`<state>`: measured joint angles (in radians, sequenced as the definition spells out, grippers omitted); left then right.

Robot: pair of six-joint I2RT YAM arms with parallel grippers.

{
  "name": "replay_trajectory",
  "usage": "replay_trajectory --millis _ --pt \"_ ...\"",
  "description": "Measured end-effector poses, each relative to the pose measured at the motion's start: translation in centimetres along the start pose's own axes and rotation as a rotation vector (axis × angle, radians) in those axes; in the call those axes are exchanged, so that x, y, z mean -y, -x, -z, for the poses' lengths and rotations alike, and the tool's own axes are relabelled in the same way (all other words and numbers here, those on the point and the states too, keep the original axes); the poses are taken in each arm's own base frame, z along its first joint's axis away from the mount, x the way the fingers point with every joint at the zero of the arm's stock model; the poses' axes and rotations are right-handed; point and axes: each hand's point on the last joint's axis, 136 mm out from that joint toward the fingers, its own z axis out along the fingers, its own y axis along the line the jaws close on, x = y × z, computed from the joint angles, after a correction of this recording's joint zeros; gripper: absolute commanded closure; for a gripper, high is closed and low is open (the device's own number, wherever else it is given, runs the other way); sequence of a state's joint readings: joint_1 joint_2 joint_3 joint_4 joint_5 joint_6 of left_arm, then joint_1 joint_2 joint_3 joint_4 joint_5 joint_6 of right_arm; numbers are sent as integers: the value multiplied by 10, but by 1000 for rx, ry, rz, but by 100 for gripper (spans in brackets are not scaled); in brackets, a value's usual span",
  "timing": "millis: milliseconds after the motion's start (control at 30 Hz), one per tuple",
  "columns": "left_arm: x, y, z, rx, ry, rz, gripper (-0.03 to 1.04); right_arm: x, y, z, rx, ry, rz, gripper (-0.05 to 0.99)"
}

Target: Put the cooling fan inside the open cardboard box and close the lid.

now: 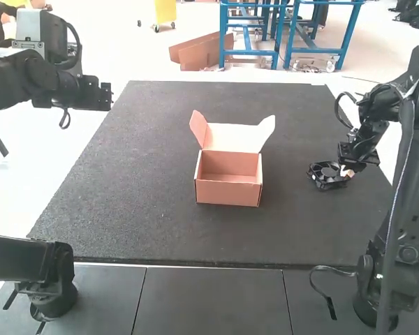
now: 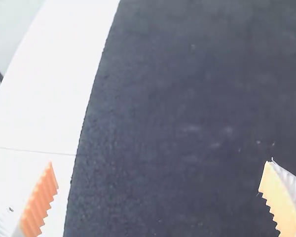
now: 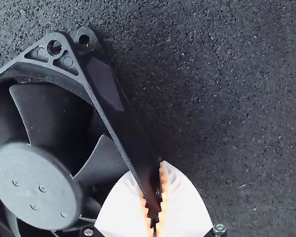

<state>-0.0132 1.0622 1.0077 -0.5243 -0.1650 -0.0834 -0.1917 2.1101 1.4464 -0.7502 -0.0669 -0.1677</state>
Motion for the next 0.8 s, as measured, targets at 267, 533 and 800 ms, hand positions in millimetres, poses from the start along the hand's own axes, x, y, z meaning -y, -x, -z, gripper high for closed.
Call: replay_trajectory --millis 267,533,800 --pt "0 -1 0 -3 0 0 4 -8 -3 14 33 42 -22 95" --pt "1 -3 -4 6 0 1 4 -31 -11 106 165 123 -44 95" --pt "3 -26 -15 -35 -4 -6 4 -53 -33 191 311 200 -111 95"
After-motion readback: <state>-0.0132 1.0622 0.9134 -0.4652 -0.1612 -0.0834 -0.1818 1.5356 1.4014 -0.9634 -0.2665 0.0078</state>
